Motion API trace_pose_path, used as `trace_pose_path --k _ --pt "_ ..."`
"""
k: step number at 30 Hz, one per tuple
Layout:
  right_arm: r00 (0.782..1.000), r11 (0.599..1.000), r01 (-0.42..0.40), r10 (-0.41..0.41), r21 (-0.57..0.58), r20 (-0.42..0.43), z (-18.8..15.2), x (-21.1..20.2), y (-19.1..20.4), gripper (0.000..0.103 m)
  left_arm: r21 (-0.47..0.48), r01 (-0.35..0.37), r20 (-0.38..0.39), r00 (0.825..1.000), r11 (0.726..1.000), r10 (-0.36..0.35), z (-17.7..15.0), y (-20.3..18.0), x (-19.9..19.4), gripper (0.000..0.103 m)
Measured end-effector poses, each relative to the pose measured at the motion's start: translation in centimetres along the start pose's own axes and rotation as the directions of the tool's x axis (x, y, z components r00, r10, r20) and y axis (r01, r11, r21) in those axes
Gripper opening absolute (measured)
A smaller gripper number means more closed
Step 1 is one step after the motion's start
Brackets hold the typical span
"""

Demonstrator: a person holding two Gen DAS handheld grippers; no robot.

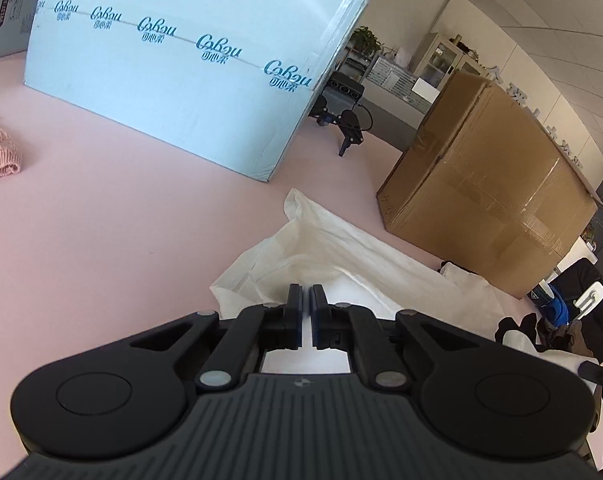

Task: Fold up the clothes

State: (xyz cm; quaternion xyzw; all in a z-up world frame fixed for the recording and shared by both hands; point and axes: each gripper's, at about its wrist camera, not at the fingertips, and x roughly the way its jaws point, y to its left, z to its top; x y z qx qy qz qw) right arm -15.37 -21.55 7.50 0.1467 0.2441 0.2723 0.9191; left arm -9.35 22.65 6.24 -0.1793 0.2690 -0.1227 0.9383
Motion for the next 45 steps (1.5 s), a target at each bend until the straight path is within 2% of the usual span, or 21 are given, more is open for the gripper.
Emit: trace_pose_path --k 3,4,9,13,14,16,17,18,20,21,23,26,27,28,31,36,38,40,42,44,45 --pt "0.998 0.995 -0.063 0.064 -0.082 0.013 -1.6 -2.4 2.3 0.002 0.029 0.069 0.010 0.998 0.997 -0.070 -1.3 -0.4 -2.8 0.003" --pt "0.997 0.990 -0.077 0.078 -0.116 0.004 -2.2 -2.9 3.2 0.002 0.042 0.063 0.010 0.998 0.997 -0.063 -1.7 -0.5 -3.5 0.003" --pt "0.984 0.950 -0.172 0.156 -0.259 -0.081 -5.5 -4.4 6.9 0.002 0.115 -0.023 0.001 1.000 0.993 0.023 -4.0 -0.1 -6.7 0.004" --pt "0.969 0.923 -0.230 0.190 -0.307 -0.155 -8.0 -4.9 7.8 0.003 0.130 -0.136 -0.053 0.988 0.982 0.144 -6.4 1.7 -7.6 0.004" --pt "0.962 0.922 -0.251 0.203 -0.295 -0.183 -8.4 -4.9 7.6 0.004 0.131 -0.162 -0.053 0.984 0.978 0.170 -7.0 2.3 -7.8 0.007" --pt "0.941 0.921 -0.304 0.250 -0.244 -0.228 -9.0 -4.9 6.9 0.008 0.119 -0.196 -0.053 0.978 0.973 0.204 -7.8 3.2 -8.1 0.021" --pt "0.939 0.922 -0.310 0.259 -0.231 -0.228 -9.2 -5.0 6.8 0.015 0.101 -0.190 -0.048 0.979 0.977 0.196 -7.9 3.6 -8.3 0.037" --pt "0.944 0.927 -0.301 0.256 -0.222 -0.209 -9.5 -5.5 6.8 0.021 0.083 -0.184 -0.042 0.981 0.980 0.187 -7.9 4.0 -8.5 0.053" --pt "0.968 0.952 -0.233 0.208 -0.199 -0.141 -9.0 -6.2 6.0 0.043 0.065 -0.153 -0.015 0.988 0.986 0.154 -7.6 3.9 -8.5 0.071" --pt "0.978 0.965 -0.195 0.179 -0.178 -0.105 -8.6 -6.5 5.4 0.045 0.062 -0.142 -0.006 0.990 0.988 0.143 -7.4 3.6 -8.3 0.080" --pt "0.993 0.986 -0.117 0.113 -0.121 -0.039 -7.8 -7.0 4.1 0.052 0.057 -0.152 0.006 0.988 0.987 0.152 -6.7 2.8 -7.4 0.081" --pt "0.999 0.998 0.024 -0.022 0.065 -0.023 -7.2 -7.3 0.8 0.054 0.055 -0.212 0.040 0.977 0.976 0.210 -5.4 1.3 -5.7 0.081" --pt "0.995 0.978 0.092 -0.086 0.186 -0.040 -7.1 -7.1 -1.5 0.054 0.055 -0.229 0.049 0.973 0.972 0.227 -5.2 0.8 -5.3 0.081" --pt "0.993 0.953 0.116 -0.103 0.278 -0.061 -7.2 -6.8 -3.2 0.054 0.063 -0.243 0.055 0.969 0.968 0.240 -4.8 0.0 -4.6 0.081" --pt "0.992 0.883 0.120 -0.087 0.453 -0.094 -7.3 -6.0 -6.8 0.054 0.104 -0.244 0.029 0.970 0.964 0.242 -4.2 -2.3 -1.8 0.081" --pt "0.985 0.887 0.145 -0.085 0.438 -0.153 -6.5 -4.2 -7.8 0.056 0.111 -0.181 -0.097 0.977 0.977 0.192 -4.7 -3.3 1.9 0.081" --pt "0.980 0.888 0.136 -0.058 0.438 -0.188 -6.4 -3.1 -7.9 0.056 0.117 -0.175 -0.139 0.972 0.978 0.190 -5.2 -3.0 2.5 0.081" --pt "0.977 0.895 0.125 -0.036 0.428 -0.211 -6.7 -2.2 -7.7 0.055 0.125 -0.178 -0.135 0.971 0.976 0.195 -5.6 -2.7 2.6 0.081" --pt "0.976 0.918 0.152 -0.082 0.365 -0.200 -7.0 -2.1 -6.9 0.049 0.140 -0.193 -0.119 0.970 0.971 0.210 -5.9 -2.6 2.5 0.081" --pt "0.971 0.934 0.189 -0.132 0.304 -0.197 -7.0 -2.1 -6.1 0.025 0.150 -0.200 -0.115 0.969 0.968 0.218 -6.0 -2.8 2.6 0.081" --pt "0.968 0.941 0.213 -0.166 0.264 -0.190 -7.0 -2.2 -5.6 0.023 0.164 -0.206 -0.114 0.967 0.965 0.226 -6.1 -3.0 2.6 0.082"
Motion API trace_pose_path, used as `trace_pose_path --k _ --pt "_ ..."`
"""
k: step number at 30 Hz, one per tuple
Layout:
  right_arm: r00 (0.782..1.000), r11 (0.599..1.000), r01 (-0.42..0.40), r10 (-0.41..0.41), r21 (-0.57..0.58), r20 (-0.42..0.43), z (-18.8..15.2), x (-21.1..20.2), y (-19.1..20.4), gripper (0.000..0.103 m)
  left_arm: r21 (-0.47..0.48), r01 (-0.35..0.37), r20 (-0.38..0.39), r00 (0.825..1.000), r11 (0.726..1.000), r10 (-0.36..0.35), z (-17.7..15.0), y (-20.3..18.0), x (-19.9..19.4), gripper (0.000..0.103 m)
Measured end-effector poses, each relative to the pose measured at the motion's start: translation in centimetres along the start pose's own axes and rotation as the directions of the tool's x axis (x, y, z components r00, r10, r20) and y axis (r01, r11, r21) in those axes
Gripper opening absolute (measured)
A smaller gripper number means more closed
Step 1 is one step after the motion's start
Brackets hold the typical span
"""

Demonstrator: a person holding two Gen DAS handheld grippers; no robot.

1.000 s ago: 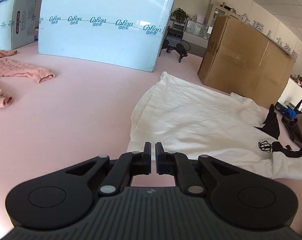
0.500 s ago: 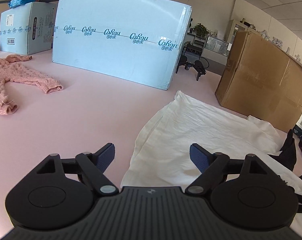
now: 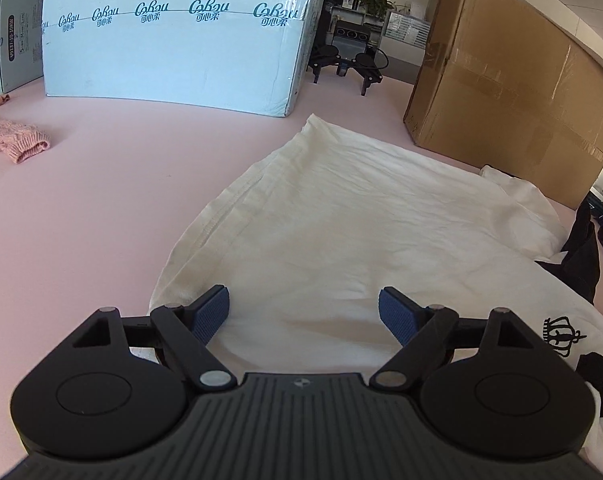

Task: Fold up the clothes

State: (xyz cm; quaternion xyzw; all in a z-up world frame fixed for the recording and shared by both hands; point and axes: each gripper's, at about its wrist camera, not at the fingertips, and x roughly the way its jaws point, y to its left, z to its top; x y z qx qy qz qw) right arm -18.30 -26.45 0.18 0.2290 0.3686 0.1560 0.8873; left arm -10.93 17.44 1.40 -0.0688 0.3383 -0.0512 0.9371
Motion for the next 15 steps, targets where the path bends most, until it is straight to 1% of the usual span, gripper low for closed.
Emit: trace_pose_path --k 1,2,3,5,9,11,13,14,15 --pt "1.000 1.000 0.016 -0.016 -0.014 0.010 -0.1 -0.2 0.2 0.016 0.013 -0.008 0.000 1.000 1.000 0.008 -0.1 -0.2 0.0 0.082" --pt "0.999 0.999 0.037 -0.037 -0.024 0.019 -0.2 -0.3 0.4 0.014 0.027 -0.017 0.000 1.000 0.999 0.017 -0.1 -0.5 0.1 0.082" --pt "0.998 0.998 0.061 -0.060 -0.030 0.028 -0.2 -0.7 0.6 0.013 0.043 -0.026 0.000 1.000 0.999 0.026 -0.2 -0.7 0.1 0.082" --pt "0.996 0.997 0.073 -0.071 -0.037 0.061 -0.2 -1.7 0.9 0.012 0.062 -0.037 0.002 0.999 0.997 0.037 -0.3 -1.0 0.1 0.082" --pt "0.986 0.991 0.090 -0.075 -0.099 0.146 -0.2 -4.9 2.6 0.011 0.049 -0.028 0.003 1.000 0.998 0.027 -0.2 -0.6 0.0 0.082" --pt "0.985 0.989 0.085 -0.065 -0.122 0.161 -0.3 -5.9 3.3 0.011 0.046 -0.024 0.004 1.000 0.999 0.024 -0.2 -0.5 0.1 0.082" --pt "0.988 0.984 0.085 -0.062 -0.156 0.142 -0.9 -6.4 3.9 0.011 0.051 -0.028 0.004 1.000 0.998 0.028 -0.2 -0.6 0.1 0.082" --pt "0.990 0.980 0.100 -0.081 -0.175 0.113 -1.2 -6.0 4.1 0.011 0.053 -0.029 0.004 1.000 0.998 0.029 -0.2 -0.6 0.1 0.082" --pt "0.990 0.969 0.142 -0.134 -0.201 0.053 -1.9 -4.9 4.3 0.011 0.057 -0.032 0.003 1.000 0.998 0.031 -0.2 -0.7 0.1 0.082"
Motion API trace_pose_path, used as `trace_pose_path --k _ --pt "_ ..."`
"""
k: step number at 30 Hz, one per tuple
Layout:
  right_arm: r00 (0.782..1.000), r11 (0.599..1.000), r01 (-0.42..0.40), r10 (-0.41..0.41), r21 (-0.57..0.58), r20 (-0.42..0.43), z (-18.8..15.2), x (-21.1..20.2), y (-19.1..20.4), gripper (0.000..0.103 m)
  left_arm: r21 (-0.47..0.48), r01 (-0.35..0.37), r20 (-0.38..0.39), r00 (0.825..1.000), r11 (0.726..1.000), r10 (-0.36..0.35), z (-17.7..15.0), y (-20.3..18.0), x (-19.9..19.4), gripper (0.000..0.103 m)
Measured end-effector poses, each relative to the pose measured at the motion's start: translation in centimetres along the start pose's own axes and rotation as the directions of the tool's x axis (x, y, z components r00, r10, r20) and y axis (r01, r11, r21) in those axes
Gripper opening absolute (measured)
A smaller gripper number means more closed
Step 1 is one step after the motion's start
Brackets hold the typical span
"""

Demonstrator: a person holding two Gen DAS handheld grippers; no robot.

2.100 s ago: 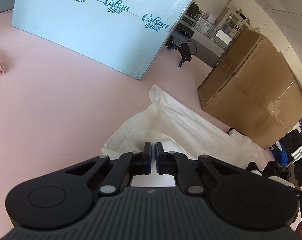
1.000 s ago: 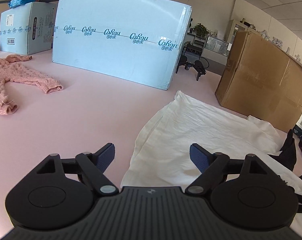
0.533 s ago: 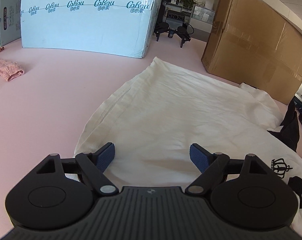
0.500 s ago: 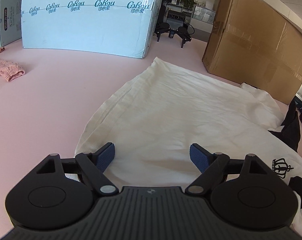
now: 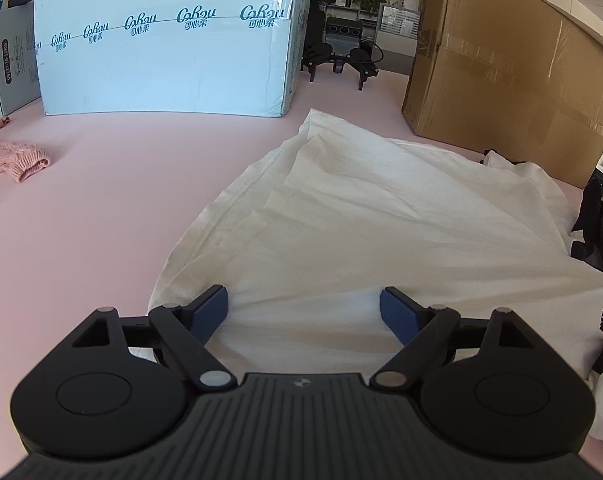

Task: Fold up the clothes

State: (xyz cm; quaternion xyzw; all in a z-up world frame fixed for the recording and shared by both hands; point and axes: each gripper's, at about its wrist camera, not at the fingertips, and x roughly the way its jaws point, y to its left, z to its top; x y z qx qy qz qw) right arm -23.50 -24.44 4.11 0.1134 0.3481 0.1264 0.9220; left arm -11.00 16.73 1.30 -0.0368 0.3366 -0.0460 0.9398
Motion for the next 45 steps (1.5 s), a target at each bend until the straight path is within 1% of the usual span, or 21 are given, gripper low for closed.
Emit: trace_pose_path --k 2,3,4,5,6,7,8,11,12,14,16,21,23,24,25,28,31,34,40,43,45 --pt "0.992 0.997 0.081 -0.083 -0.020 -0.100 -1.1 2.1 0.1 0.012 0.007 -0.003 -0.001 1.000 1.000 0.003 0.0 -0.1 0.0 0.082" --pt "0.985 0.993 0.113 -0.115 -0.027 -0.130 -1.6 2.9 0.1 0.014 0.012 -0.006 -0.001 1.000 1.000 0.006 0.0 -0.2 0.1 0.082" --pt "0.985 0.992 0.123 -0.126 -0.025 -0.120 -1.7 3.0 0.1 0.016 0.015 -0.008 0.000 1.000 1.000 0.008 0.0 -0.2 0.1 0.082" --pt "0.983 0.989 0.143 -0.145 -0.026 -0.114 -1.4 2.8 0.2 0.025 0.019 -0.010 0.000 1.000 1.000 0.010 -0.1 -0.3 0.1 0.082" --pt "0.981 0.986 0.166 -0.168 -0.030 -0.098 -1.0 2.5 0.3 0.033 0.021 -0.011 0.000 1.000 1.000 0.011 -0.1 -0.3 0.1 0.082" --pt "0.978 0.979 0.199 -0.201 -0.041 -0.052 -0.5 1.9 0.5 0.049 0.023 -0.011 0.000 1.000 1.000 0.011 -0.1 -0.3 0.0 0.082" --pt "0.973 0.971 0.232 -0.233 -0.050 -0.005 0.1 1.4 0.6 0.053 0.023 -0.011 0.001 1.000 1.000 0.011 -0.1 -0.3 0.1 0.082" --pt "0.950 0.952 0.300 -0.292 -0.068 0.111 1.8 0.4 1.1 0.053 0.017 -0.018 0.002 1.000 1.000 0.018 -0.2 -0.9 0.0 0.083" --pt "0.951 0.954 0.291 -0.280 -0.067 0.134 2.8 0.7 1.3 0.053 0.017 -0.018 0.001 1.000 1.000 0.017 -0.2 -0.9 -0.1 0.083" --pt "0.975 0.977 0.204 -0.198 -0.066 0.097 4.2 2.2 1.8 0.053 0.015 -0.014 0.002 1.000 1.000 0.014 -0.2 -0.8 0.0 0.083" --pt "0.991 0.990 0.122 -0.118 -0.065 0.059 5.5 3.9 2.3 0.053 0.008 -0.008 0.004 1.000 1.000 0.008 -0.2 -0.7 -0.1 0.083" --pt "0.995 0.987 0.092 -0.097 -0.132 -0.030 6.7 9.1 4.9 0.052 0.003 0.003 0.010 1.000 1.000 -0.003 -0.4 -0.5 -0.3 0.083" --pt "0.995 0.988 0.077 -0.085 -0.135 -0.049 6.8 10.0 5.2 0.042 0.006 0.004 0.010 1.000 1.000 -0.004 -0.4 -0.5 -0.3 0.083" --pt "0.995 0.987 0.079 -0.087 -0.139 -0.055 6.9 10.3 5.4 0.029 0.006 0.005 0.009 1.000 1.000 -0.005 -0.4 -0.5 -0.3 0.084" --pt "0.993 0.985 0.091 -0.101 -0.146 -0.061 6.8 10.5 5.5 0.020 0.007 0.006 0.009 1.000 1.000 -0.007 -0.4 -0.4 -0.3 0.084" --pt "0.991 0.982 0.119 -0.127 -0.149 -0.047 6.7 10.4 5.5 0.012 0.002 0.012 0.009 1.000 1.000 -0.012 -0.4 -0.3 -0.3 0.084" --pt "0.990 0.982 0.135 -0.138 -0.130 -0.016 6.6 9.6 5.2 0.009 0.002 0.013 0.009 1.000 1.000 -0.013 -0.4 -0.2 -0.3 0.084" --pt "0.984 0.979 0.178 -0.175 -0.099 0.036 6.6 8.5 4.6 0.008 0.004 0.013 0.005 1.000 1.000 -0.013 -0.4 -0.3 -0.3 0.084" --pt "0.967 0.972 0.234 -0.235 0.023 0.103 6.6 5.0 1.9 0.007 0.010 0.008 0.005 1.000 1.000 -0.008 -0.4 -0.4 -0.3 0.084" --pt "0.955 0.959 0.264 -0.275 0.097 0.115 6.1 3.4 -0.1 0.007 0.018 0.002 0.004 1.000 1.000 -0.002 -0.4 -0.5 -0.3 0.084" --pt "0.956 0.953 0.263 -0.279 0.153 0.095 5.6 3.1 -1.7 0.007 0.020 0.001 0.004 1.000 1.000 -0.001 -0.4 -0.5 -0.3 0.084"
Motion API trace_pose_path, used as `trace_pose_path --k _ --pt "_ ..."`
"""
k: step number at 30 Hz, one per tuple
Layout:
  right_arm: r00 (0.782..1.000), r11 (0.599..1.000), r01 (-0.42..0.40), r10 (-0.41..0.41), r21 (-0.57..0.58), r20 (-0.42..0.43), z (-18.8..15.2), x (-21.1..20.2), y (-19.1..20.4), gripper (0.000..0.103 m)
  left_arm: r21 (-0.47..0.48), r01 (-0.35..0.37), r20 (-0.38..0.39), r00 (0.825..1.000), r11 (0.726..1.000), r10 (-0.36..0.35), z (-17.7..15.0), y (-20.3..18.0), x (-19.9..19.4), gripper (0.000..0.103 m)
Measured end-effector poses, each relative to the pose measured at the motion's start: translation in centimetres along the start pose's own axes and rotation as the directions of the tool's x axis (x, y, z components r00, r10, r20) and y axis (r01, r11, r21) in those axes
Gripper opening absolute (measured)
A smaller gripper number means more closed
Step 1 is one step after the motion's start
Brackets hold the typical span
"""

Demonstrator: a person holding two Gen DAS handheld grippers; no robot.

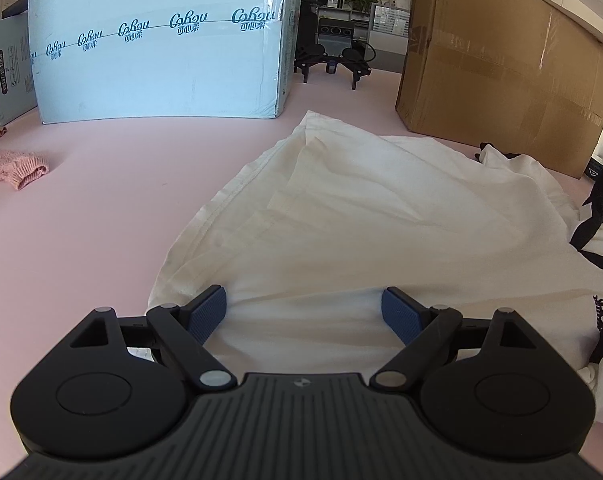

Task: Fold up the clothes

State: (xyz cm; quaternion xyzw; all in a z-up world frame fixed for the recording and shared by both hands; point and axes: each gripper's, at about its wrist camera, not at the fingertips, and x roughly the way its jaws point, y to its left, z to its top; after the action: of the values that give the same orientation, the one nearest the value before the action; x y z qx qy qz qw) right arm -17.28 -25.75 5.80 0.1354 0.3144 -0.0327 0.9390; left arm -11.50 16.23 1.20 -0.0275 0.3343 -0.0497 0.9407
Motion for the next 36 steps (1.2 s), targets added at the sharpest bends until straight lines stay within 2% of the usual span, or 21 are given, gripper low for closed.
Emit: trace_pose_path --k 3,7,9,10,11,12,13,17,18,20,22,24,25,27,29,30,31,33,34,35,36 --pt "0.998 0.998 0.015 -0.012 0.057 -0.055 -0.8 1.6 -1.6 0.007 0.002 -0.001 0.000 1.000 1.000 0.001 0.0 0.0 0.0 0.084" --pt "0.989 0.997 0.056 -0.047 0.061 -0.139 -1.9 5.0 -1.8 0.008 0.007 -0.003 -0.001 1.000 1.000 0.003 0.0 0.0 0.0 0.084" --pt "0.990 0.997 0.061 -0.054 0.047 -0.130 -1.9 5.5 -1.7 0.009 0.008 -0.003 -0.001 1.000 1.000 0.003 0.1 0.1 0.0 0.084" --pt "0.990 0.997 0.066 -0.062 0.030 -0.129 -1.8 5.5 -1.5 0.017 0.007 -0.002 -0.001 1.000 1.000 0.002 0.1 0.1 0.1 0.084" --pt "0.989 0.997 0.074 -0.071 0.021 -0.129 -1.8 5.4 -1.4 0.036 0.007 -0.001 -0.001 1.000 1.000 0.001 0.1 0.1 0.0 0.085" --pt "0.989 0.996 0.084 -0.081 0.016 -0.127 -1.8 5.1 -1.5 0.044 0.007 0.000 -0.001 1.000 1.000 0.000 0.1 0.1 0.1 0.085" --pt "0.990 0.997 0.078 -0.075 0.017 -0.120 -1.8 4.6 -1.7 0.047 0.008 0.001 -0.002 1.000 1.000 -0.001 0.1 0.1 0.1 0.085" --pt "0.990 0.999 -0.025 0.029 0.029 -0.137 -2.7 2.4 -3.5 0.046 0.016 0.001 -0.003 1.000 1.000 -0.001 0.1 0.0 0.2 0.087" --pt "0.990 0.999 -0.031 0.034 0.022 -0.140 -3.1 2.0 -3.8 0.046 0.020 -0.001 -0.004 1.000 1.000 0.001 0.1 0.0 0.3 0.087" --pt "0.991 0.999 0.011 -0.016 -0.037 -0.135 -3.9 1.6 -3.8 0.038 0.026 -0.005 -0.005 1.000 1.000 0.005 0.1 -0.1 0.3 0.088" --pt "0.994 0.995 0.003 -0.015 -0.103 -0.113 -4.6 1.4 -3.6 0.038 0.030 -0.008 -0.005 1.000 1.000 0.008 0.1 -0.2 0.3 0.088" --pt "0.992 0.988 -0.073 0.057 -0.139 -0.116 -4.9 1.5 -3.4 0.038 0.030 -0.009 -0.005 1.000 0.999 0.009 0.1 -0.2 0.3 0.088" --pt "0.984 0.978 -0.144 0.126 -0.149 -0.123 -5.0 1.6 -3.2 0.038 0.029 -0.008 -0.004 1.000 1.000 0.008 0.1 -0.2 0.3 0.088" --pt "0.970 0.962 -0.223 0.203 -0.158 -0.130 -5.1 1.8 -2.9 0.038 0.027 -0.007 -0.003 1.000 1.000 0.007 0.1 -0.1 0.3 0.088" --pt "0.958 0.946 -0.276 0.256 -0.171 -0.130 -5.1 2.2 -2.5 0.045 0.028 -0.008 -0.003 1.000 1.000 0.008 0.0 -0.1 0.3 0.088" --pt "0.945 0.935 -0.318 0.297 -0.160 -0.139 -5.1 2.4 -2.5 0.050 0.030 -0.009 -0.003 1.000 1.000 0.010 0.0 -0.2 0.3 0.088" --pt "0.935 0.926 -0.345 0.325 -0.153 -0.144 -5.1 2.6 -2.5 0.057 0.032 -0.011 -0.003 1.000 0.999 0.011 0.0 -0.2 0.3 0.088" --pt "0.938 0.923 -0.340 0.317 -0.181 -0.141 -5.2 2.8 -1.9 0.057 0.038 -0.014 -0.003 1.000 0.999 0.015 0.0 -0.3 0.4 0.088" --pt "0.943 0.922 -0.328 0.304 -0.205 -0.138 -5.3 2.7 -1.6 0.053 0.040 -0.016 -0.003 1.000 0.999 0.016 0.0 -0.3 0.4 0.088" --pt "0.949 0.922 -0.311 0.287 -0.233 -0.131 -5.5 2.5 -1.2 0.041 0.042 -0.017 -0.003 1.000 0.999 0.017 0.0 -0.3 0.4 0.088" --pt "0.956 0.921 -0.289 0.265 -0.261 -0.123 -5.7 2.2 -1.0 0.034 0.042 -0.018 -0.003 1.000 0.999 0.018 0.0 -0.3 0.4 0.088"
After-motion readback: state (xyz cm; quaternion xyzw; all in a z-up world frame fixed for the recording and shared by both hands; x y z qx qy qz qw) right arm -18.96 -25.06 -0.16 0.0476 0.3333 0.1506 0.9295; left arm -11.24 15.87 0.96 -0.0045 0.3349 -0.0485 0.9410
